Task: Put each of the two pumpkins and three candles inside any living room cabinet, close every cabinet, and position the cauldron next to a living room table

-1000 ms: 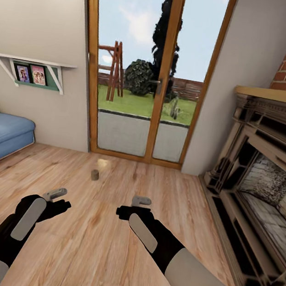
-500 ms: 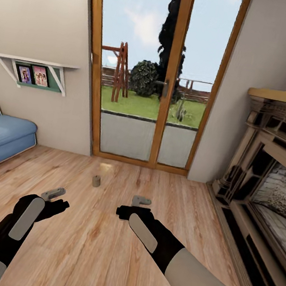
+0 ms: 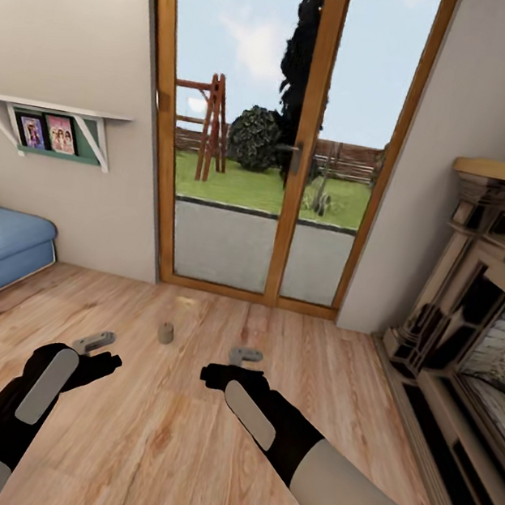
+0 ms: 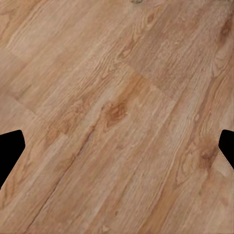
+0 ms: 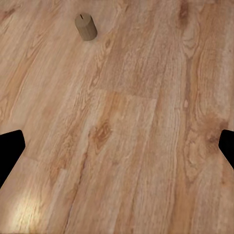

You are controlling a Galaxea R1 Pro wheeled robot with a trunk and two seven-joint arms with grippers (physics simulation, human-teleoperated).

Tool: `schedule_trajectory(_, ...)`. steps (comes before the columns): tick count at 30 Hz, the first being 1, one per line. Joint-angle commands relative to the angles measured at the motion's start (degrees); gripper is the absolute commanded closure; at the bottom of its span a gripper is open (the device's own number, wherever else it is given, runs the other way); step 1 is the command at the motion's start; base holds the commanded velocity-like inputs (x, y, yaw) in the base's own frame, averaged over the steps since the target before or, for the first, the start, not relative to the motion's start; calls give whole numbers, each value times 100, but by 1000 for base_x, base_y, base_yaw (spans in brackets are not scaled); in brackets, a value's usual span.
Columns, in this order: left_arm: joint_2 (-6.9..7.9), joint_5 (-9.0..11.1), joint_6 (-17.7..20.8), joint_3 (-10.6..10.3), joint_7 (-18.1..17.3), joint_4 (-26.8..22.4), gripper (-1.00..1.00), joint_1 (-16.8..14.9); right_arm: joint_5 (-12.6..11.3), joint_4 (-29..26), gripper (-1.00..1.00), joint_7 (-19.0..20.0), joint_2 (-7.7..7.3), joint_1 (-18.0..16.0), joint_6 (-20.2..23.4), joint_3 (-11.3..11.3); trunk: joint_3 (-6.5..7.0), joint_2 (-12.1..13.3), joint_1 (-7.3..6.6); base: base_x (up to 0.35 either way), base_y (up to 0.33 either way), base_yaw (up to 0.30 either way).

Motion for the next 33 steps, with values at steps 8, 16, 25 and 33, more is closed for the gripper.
schedule_trajectory(8,2,60,11,5,53,-6,-100,-2,-43,-4,-100,-40,-1,-8,1,61,-6,-3,3,335,97,0)
schedule_trajectory(16,2,60,11,5,53,-6,-100,2,-49,-1,-100,-44,0,-8,9,60,-6,-3,3,328,112,0)
schedule_trajectory(25,2,59,11,5,53,-6,-100,-2,-43,-2,-100,-43,0,-8,-9,57,-6,-3,3,326,115,0)
schedule_trajectory(33,2,55,11,5,53,6,-100,1,-43,-7,-100,-43,-8,-8,-10,50,-6,-3,3,326,114,0)
